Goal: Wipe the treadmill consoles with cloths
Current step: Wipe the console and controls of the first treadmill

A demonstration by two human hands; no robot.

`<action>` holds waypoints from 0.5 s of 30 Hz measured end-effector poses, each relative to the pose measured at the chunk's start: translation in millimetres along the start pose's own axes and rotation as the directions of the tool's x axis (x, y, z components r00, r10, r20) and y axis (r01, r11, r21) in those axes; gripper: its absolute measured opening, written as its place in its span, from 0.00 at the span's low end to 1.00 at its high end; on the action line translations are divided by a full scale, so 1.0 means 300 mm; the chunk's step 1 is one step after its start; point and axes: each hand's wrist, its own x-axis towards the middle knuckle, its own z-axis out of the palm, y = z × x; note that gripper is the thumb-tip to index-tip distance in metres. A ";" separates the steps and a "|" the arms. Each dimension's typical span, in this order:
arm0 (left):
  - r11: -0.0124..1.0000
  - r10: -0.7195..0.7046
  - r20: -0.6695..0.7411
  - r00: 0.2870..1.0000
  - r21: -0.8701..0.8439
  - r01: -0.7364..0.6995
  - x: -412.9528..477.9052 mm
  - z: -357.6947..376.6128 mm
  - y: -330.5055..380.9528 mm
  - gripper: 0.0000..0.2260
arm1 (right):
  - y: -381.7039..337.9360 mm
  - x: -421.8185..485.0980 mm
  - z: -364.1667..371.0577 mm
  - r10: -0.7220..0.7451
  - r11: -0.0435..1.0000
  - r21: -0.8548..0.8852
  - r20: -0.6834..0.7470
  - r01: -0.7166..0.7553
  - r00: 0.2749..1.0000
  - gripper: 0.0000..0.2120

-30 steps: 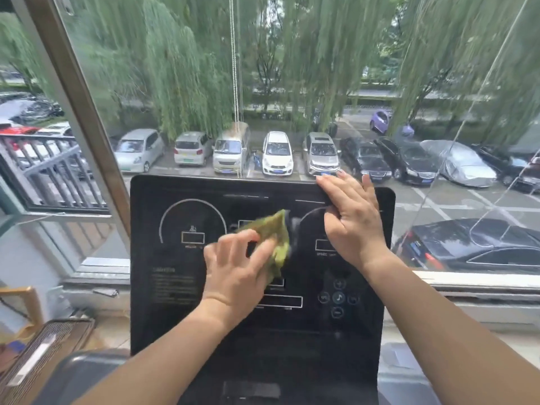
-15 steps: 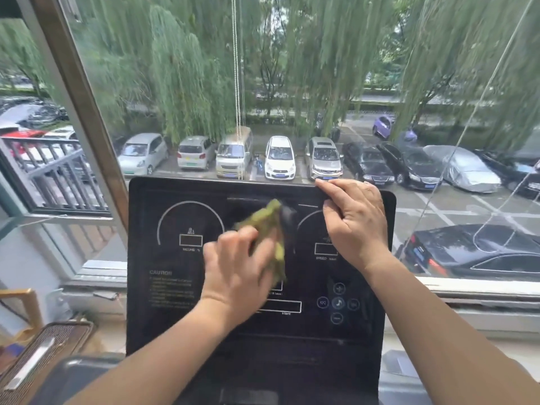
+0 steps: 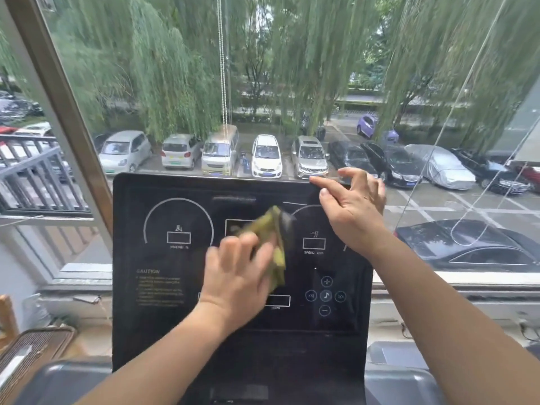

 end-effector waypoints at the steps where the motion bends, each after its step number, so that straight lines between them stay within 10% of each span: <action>1: 0.985 0.173 0.064 0.983 -0.019 -0.172 -0.037 -0.005 -0.006 0.27 | 0.004 -0.004 -0.004 -0.015 0.998 -0.053 0.010 0.015 1.000 0.23; 4: 0.951 0.307 0.129 0.943 -0.017 -0.308 0.033 -0.047 -0.114 0.25 | 0.051 -0.008 -0.026 -0.093 0.996 -0.015 -0.052 0.092 0.994 0.25; 11: 0.942 -0.335 -0.033 0.942 -0.007 0.335 0.220 -0.025 -0.078 0.22 | 0.123 -0.005 -0.035 -0.044 0.974 0.213 -0.137 0.073 0.990 0.24; 15: 0.987 0.158 0.075 0.985 -0.021 -0.157 0.054 0.027 0.093 0.25 | 0.133 -0.015 -0.013 -0.026 0.974 0.220 -0.147 0.059 0.989 0.25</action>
